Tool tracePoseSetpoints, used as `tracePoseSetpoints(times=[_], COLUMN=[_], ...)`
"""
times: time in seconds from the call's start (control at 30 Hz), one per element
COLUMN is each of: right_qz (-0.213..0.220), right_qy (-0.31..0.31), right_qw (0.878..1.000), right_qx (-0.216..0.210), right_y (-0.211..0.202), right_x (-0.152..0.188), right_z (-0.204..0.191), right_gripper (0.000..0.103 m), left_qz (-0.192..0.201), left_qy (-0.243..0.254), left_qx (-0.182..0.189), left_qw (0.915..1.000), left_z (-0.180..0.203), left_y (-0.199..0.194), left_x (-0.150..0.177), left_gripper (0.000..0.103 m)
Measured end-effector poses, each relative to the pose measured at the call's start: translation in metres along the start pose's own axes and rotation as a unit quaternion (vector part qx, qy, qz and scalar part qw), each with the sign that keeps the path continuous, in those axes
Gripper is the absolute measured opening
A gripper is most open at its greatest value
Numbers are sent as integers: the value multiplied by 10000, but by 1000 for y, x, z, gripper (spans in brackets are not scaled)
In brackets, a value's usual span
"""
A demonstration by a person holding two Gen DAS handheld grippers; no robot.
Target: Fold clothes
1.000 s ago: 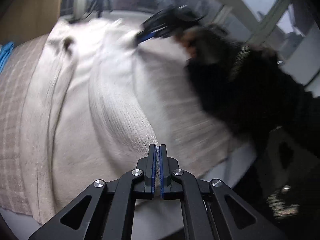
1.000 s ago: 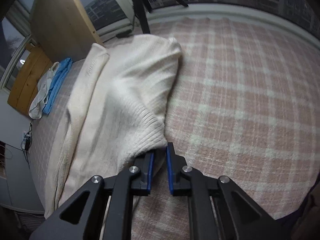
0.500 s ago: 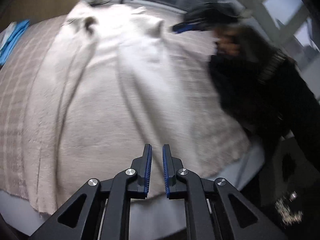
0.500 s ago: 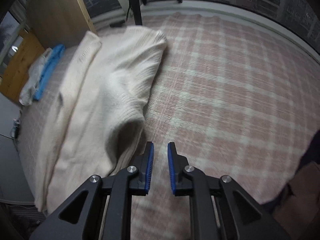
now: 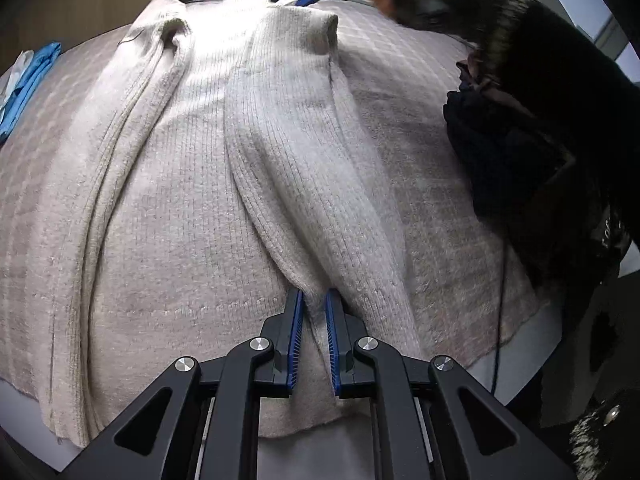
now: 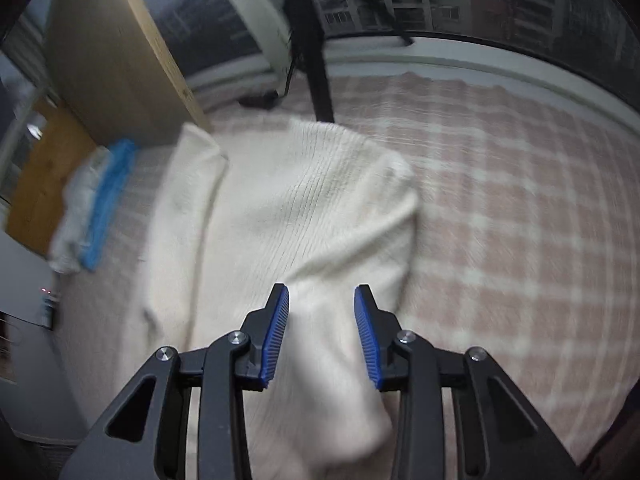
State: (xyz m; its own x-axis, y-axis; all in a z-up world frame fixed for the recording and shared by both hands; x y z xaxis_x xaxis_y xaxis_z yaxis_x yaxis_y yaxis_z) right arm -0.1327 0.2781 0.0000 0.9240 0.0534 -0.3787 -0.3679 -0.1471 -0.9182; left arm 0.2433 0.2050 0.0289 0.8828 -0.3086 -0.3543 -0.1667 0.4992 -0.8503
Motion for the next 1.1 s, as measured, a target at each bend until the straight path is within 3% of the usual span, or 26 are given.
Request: tracePoseSetpoints(times=[0.17,0.3,0.37,0.43,0.5,0.57,0.67,0.73,0.9,0.97,1.0,1.03,1.1], right_qz=[-112,98,282,406,313,128,-142,-332,-568,-639,-657,-665,-709], right_qy=[-175,155,14,-130,-87,-38,110,203,377,352,317,304,312], right_qw=[9996,9963,9954,9941,9908,9880,9876,9870,9897,9894,9899,9897,9886], right_qx=[-196,-835,-912,-1002,-1316,-1538,-1560,-1562,-1260,-1254,-1219,-1231,-1287], right_y=[17,-32,-68,-101,-120,-125,-120,-108,-80,-76,-77,-80,-85], right_x=[1,13,36,66,112,155,210,232,258,263,267,270,276], right_z=[-18,-20,-23,-28,-35,-45,-57,-65,-67,-72,-75,-77,-80], right_gripper=[34,34,34,34,34,34,34,34,34,26,12,5,5], left_qz=[267,367,344,262,167,33,60,88,165,241,264,277,222], left_qy=[-218,-407,-403,-365,-326,-140,297,424,345,343,371,425,519], left_qx=[272,408,343,342,375,346,136,161,358,362,351,293,120], left_qw=[9990,9977,9980,9984,9986,9993,9994,9989,9986,9985,9983,9983,9983], left_z=[-3,-16,-22,-24,-24,-18,-7,-4,-10,-12,-12,-13,-19], left_y=[-11,-31,-34,-31,-27,-20,-17,-16,-27,-40,-46,-50,-48], left_x=[-6,-5,-5,-1,4,9,10,10,10,11,13,13,17], left_gripper=[5,5,5,15,24,26,23,4,3,3,3,3,4])
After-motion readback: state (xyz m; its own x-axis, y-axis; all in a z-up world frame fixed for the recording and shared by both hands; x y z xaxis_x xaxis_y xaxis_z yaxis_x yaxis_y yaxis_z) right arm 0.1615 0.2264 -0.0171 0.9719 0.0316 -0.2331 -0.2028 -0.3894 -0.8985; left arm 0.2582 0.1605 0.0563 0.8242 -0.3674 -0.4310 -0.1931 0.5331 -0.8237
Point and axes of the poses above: each gripper's, at about its wrist camera, not at the fingertips, and y roughly the way its jaws point, z to its right, x to its underside, the point moved 9 cm from there along y, roughly the way its jaws point, and after that the axes turned 10 degrees about x, right-handed, at the moved point
